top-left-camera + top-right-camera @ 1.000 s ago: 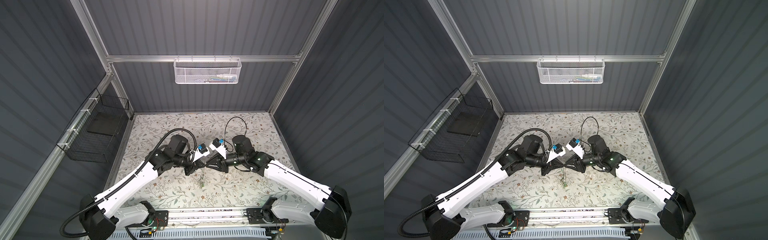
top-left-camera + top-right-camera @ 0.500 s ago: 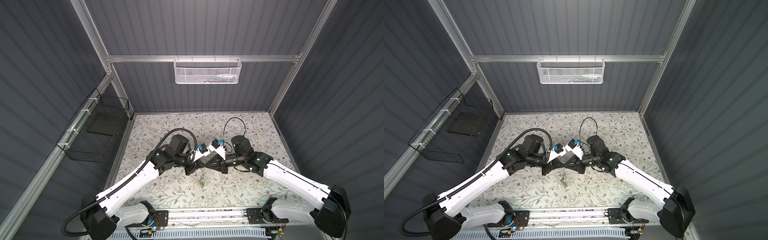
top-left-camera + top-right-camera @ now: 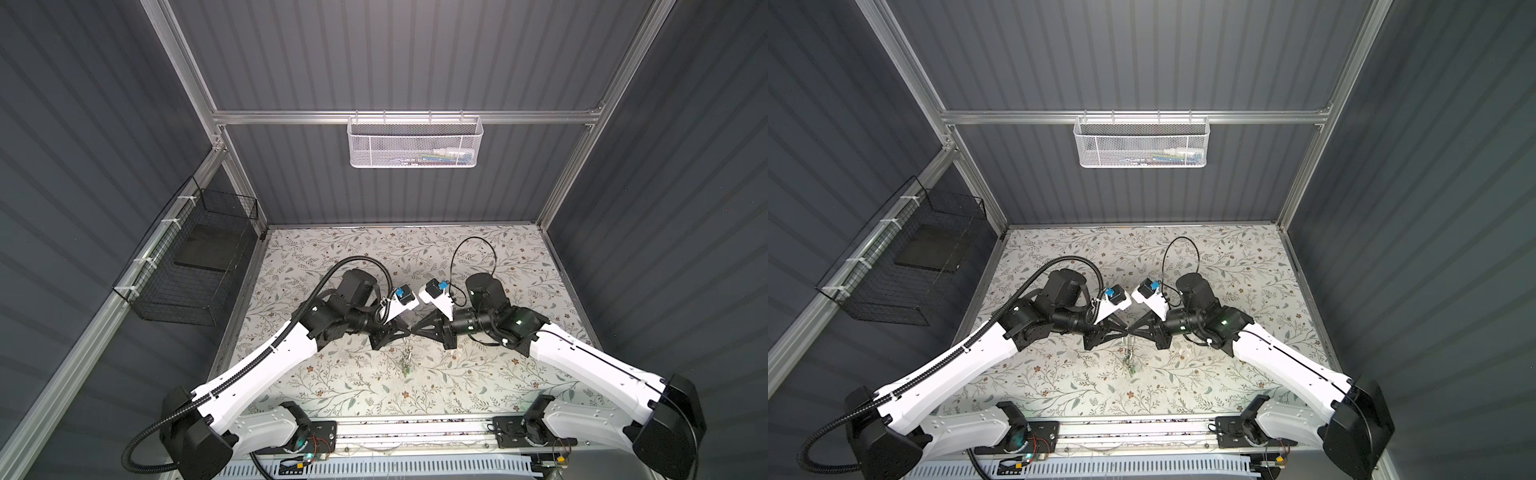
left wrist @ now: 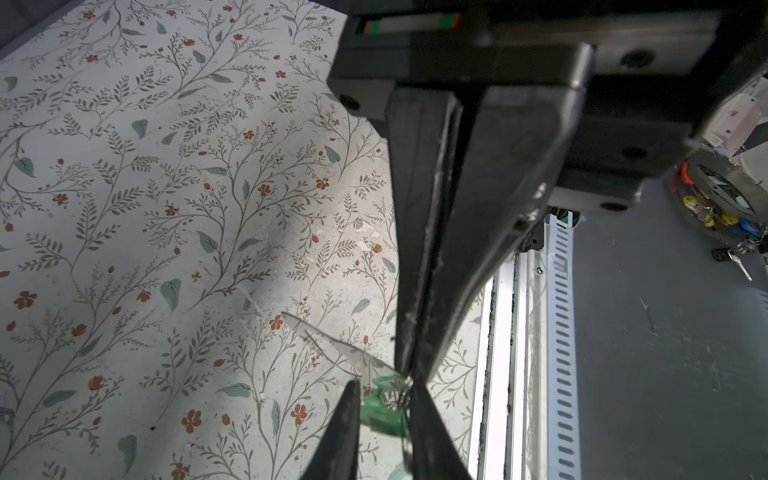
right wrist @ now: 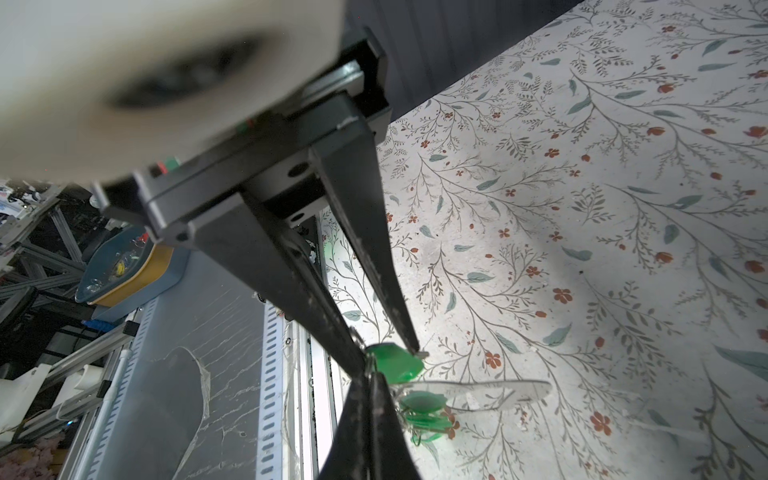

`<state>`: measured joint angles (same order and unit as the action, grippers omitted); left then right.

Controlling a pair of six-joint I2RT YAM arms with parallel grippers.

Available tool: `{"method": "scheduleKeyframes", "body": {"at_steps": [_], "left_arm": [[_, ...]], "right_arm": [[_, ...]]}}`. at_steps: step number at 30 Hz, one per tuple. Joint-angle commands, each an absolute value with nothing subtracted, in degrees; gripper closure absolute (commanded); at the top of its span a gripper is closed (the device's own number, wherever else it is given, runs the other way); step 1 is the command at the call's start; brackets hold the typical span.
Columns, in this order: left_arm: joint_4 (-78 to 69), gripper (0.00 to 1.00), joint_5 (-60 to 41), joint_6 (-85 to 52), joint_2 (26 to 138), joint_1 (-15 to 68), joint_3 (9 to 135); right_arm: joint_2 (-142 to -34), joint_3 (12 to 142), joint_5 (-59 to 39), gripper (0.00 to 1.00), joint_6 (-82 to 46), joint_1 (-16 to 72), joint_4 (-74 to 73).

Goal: Put the keys on the keyring

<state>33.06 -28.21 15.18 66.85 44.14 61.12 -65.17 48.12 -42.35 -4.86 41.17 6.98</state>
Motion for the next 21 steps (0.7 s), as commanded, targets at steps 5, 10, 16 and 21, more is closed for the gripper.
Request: {"method": "scheduleKeyframes", "body": {"at_steps": [5,10,16,21], "left_arm": [[19.58,0.69,-26.14,5.80,57.50,44.34,57.42],[11.02,0.70,-25.55,0.24,56.46,44.37,52.65],[6.76,0.69,-25.67,-5.62,60.40,44.46,52.73],[8.20,0.68,-26.58,-5.84,62.98,44.56,55.32]], "right_arm": [[-59.25,41.67,-39.67,1.00,-13.18,38.01,-9.86],[-56.53,38.21,-37.32,1.00,-18.04,36.33,-17.62],[-54.24,36.70,-34.98,1.00,-18.63,36.10,-19.85],[-53.97,37.21,-35.24,1.00,-17.95,36.07,-17.98]]}}
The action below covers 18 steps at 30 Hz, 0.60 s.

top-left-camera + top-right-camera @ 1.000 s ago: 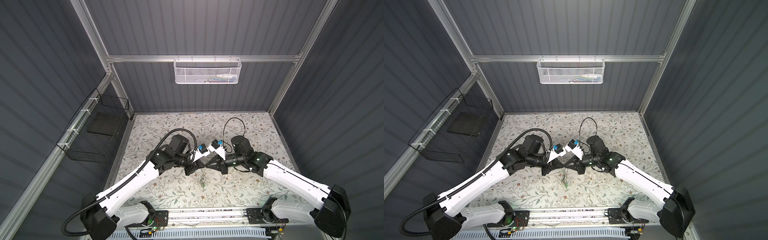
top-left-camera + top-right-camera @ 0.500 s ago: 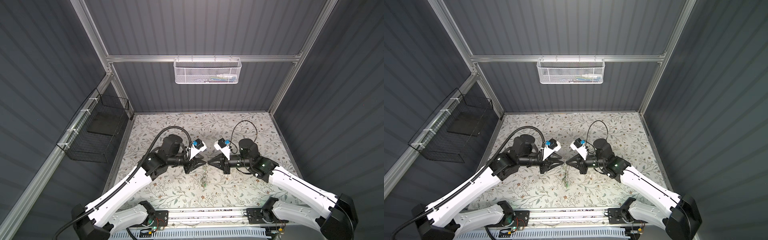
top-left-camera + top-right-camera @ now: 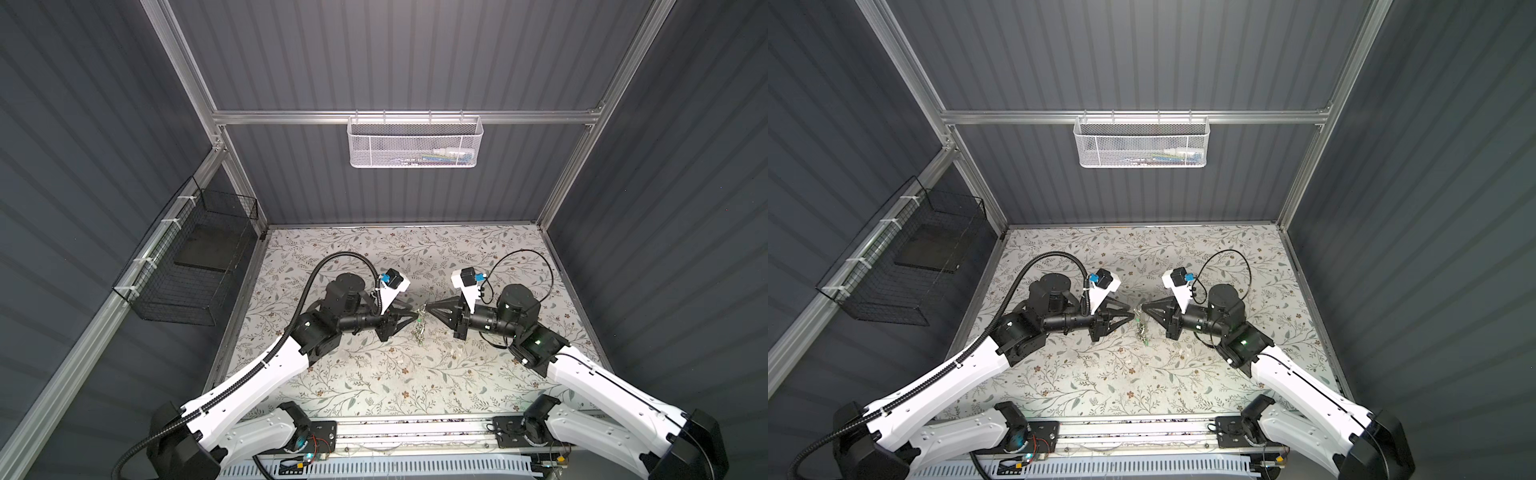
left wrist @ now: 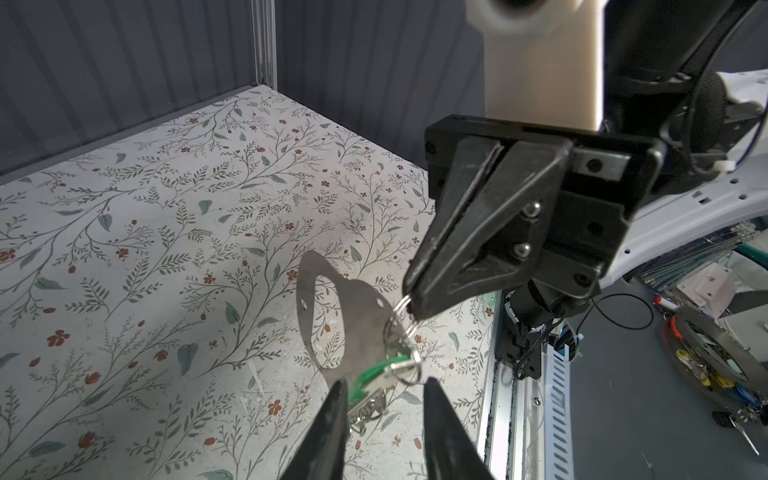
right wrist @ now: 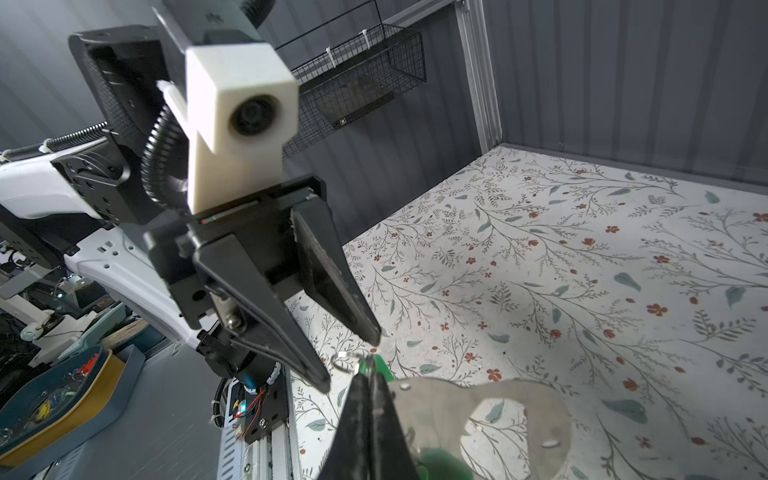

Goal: Put the keys on the keyring

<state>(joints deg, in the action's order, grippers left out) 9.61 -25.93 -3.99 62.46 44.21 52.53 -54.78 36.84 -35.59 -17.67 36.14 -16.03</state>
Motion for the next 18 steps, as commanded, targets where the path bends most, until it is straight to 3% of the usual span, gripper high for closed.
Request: {"method": "scheduleKeyframes", "body": {"at_steps": [1,11,18], "left_arm": [[8.01,0.68,-26.63,-5.89,63.08,44.52,55.41],[8.06,0.70,-26.53,-5.72,62.82,44.55,56.51],[9.25,0.93,-26.88,-4.75,63.85,44.63,56.88]], "right_arm": [[-53.88,37.11,-35.33,1.00,-17.84,36.04,-17.89],[-54.58,37.27,-35.95,1.00,-17.66,36.12,-17.75],[-54.47,37.35,-35.63,1.00,-17.75,36.08,-17.92]]}}
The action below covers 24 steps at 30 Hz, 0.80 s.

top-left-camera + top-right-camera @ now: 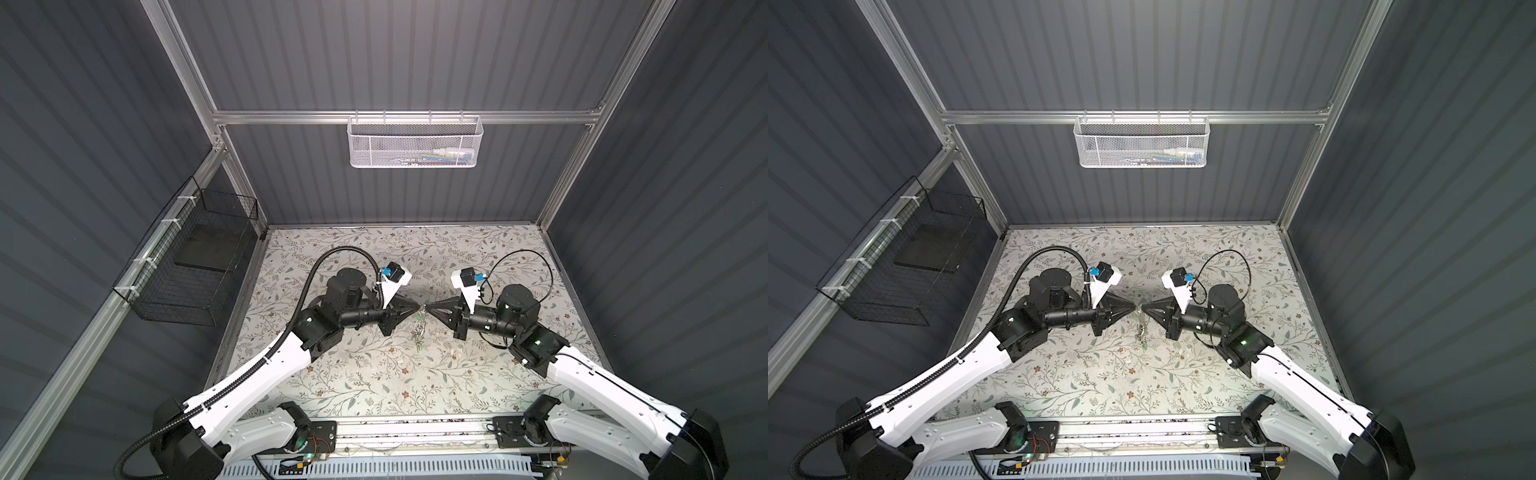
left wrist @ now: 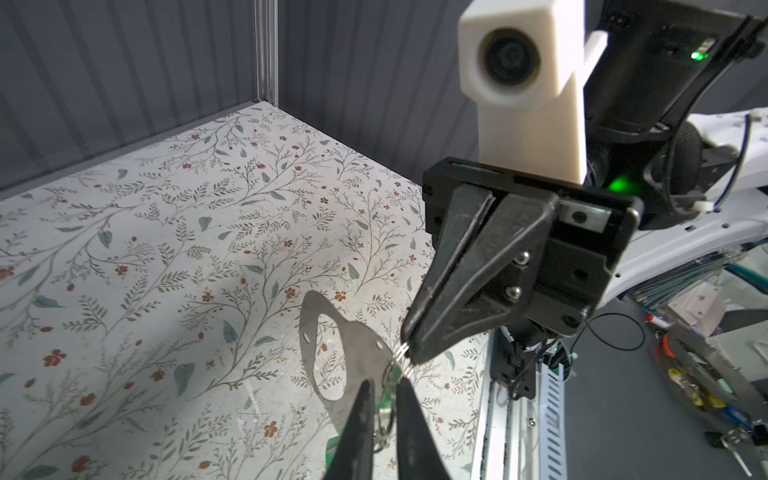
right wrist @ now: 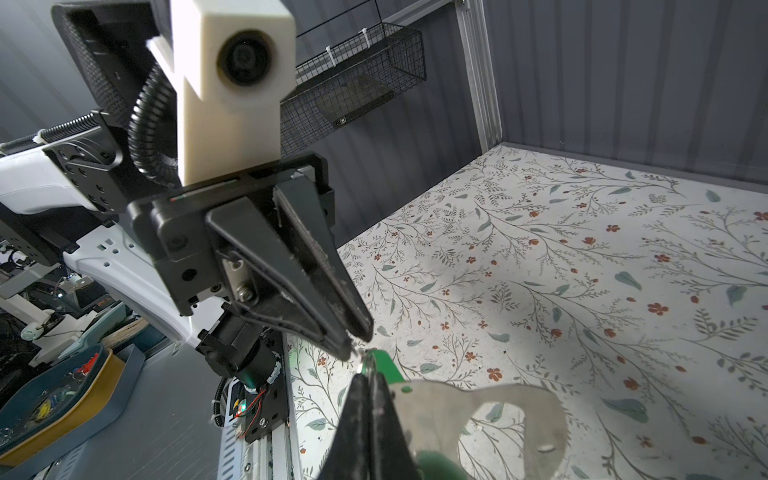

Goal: Put the keys on the keyring

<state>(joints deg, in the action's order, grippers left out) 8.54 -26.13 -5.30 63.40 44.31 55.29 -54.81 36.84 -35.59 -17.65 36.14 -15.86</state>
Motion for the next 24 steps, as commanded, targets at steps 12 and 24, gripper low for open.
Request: {"method": "scheduleKeyframes", "body": {"at_steps": [12,24], "left_arm": [[6.07,1.00,-29.15,-6.69,64.93,46.24,54.24],[6.06,0.87,-27.89,-6.24,65.42,48.00,54.14]], "right_arm": [[-55.18,34.50,-34.39,1.00,-24.68,34.99,-29.67],[-55.62,33.01,-31.64,1.00,-27.11,34.65,-33.49]]}}
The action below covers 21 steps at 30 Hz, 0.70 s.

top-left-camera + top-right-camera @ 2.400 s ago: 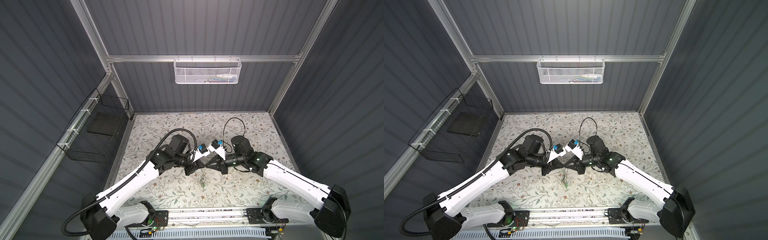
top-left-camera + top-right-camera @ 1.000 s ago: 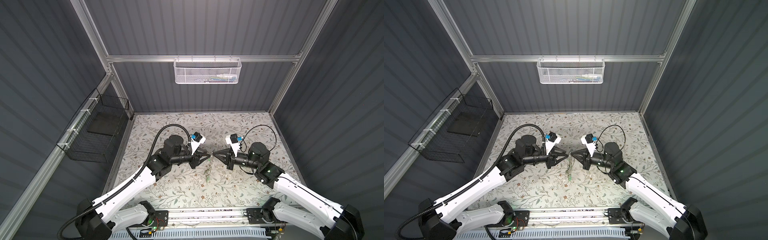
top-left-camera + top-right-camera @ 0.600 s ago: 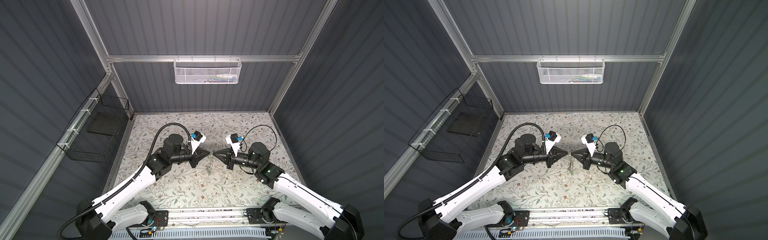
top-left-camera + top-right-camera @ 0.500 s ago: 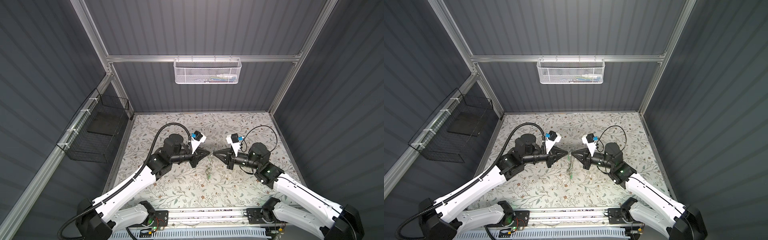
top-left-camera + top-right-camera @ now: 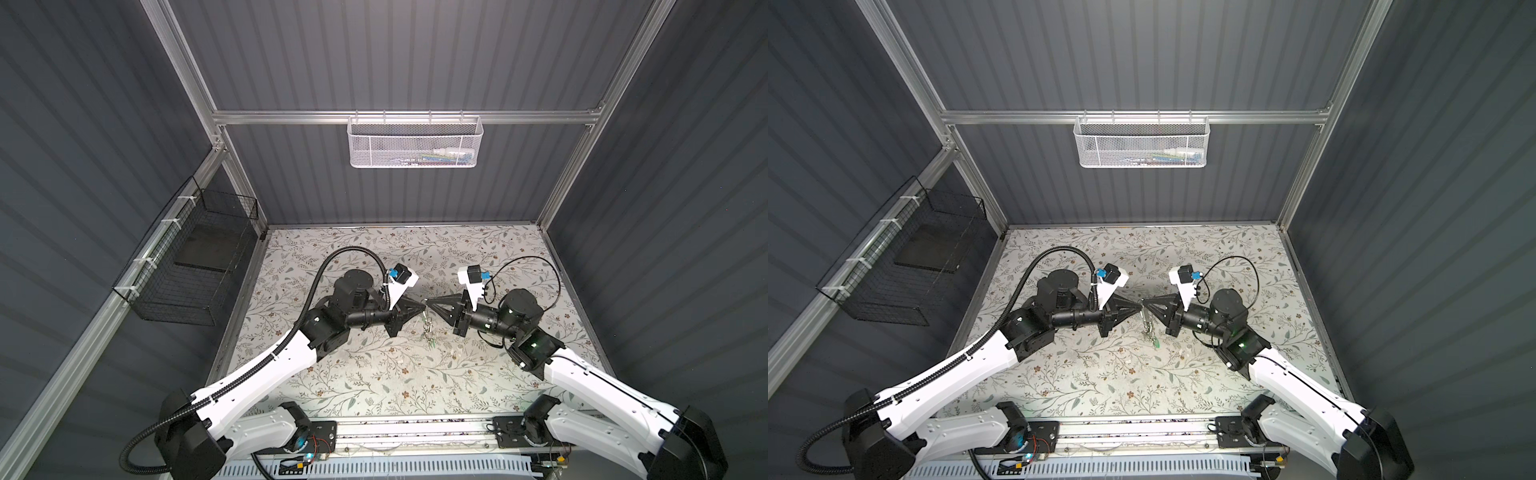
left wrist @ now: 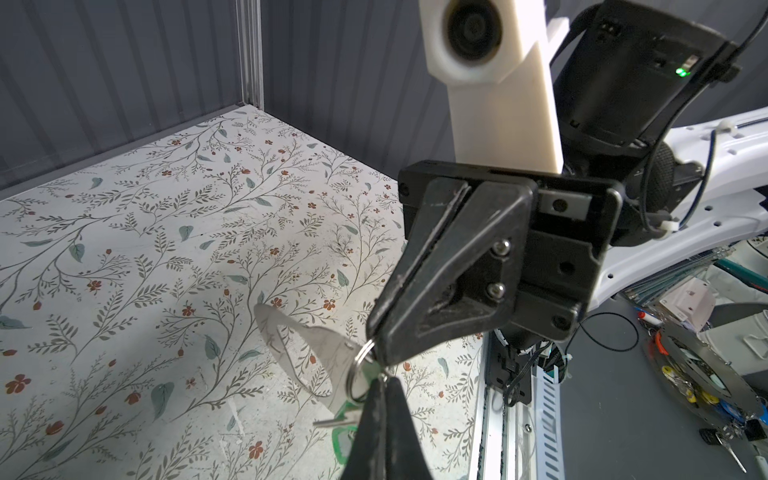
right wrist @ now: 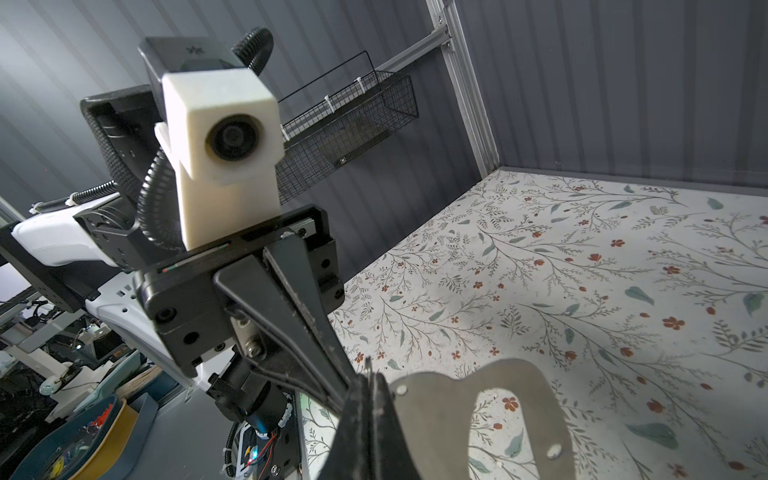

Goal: Put the keys on the keyring

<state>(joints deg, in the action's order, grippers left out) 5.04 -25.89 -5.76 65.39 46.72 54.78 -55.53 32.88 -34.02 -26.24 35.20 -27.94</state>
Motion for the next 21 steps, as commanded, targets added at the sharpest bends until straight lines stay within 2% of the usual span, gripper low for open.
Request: {"method": "scheduleKeyframes", "body": {"at_steps": [1,4,13,16,21], "left_arm": [[6.22,0.82,-27.44,-6.17,65.13,48.07,54.07],[6.50,0.71,-25.08,-6.49,63.48,48.02,54.01],[-0.82,0.71,-19.37,-13.64,55.91,47.90,51.27],[-0.97,0.72,-15.02,-15.91,56.26,47.46,51.36],[-2.51,0.72,-16.75,-17.12,58.45,46.63,51.37]], "right_arm": [[-55.64,32.84,-31.73,1.00,-27.20,34.69,-33.57],[-55.51,32.20,-31.73,1.00,-27.72,34.25,-34.63],[-56.42,30.25,-33.94,1.00,-30.03,33.06,-39.98],[-56.87,29.99,-35.13,1.00,-30.68,33.10,-41.77],[-57.13,30.38,-37.62,1.00,-30.97,33.07,-42.11]]}}
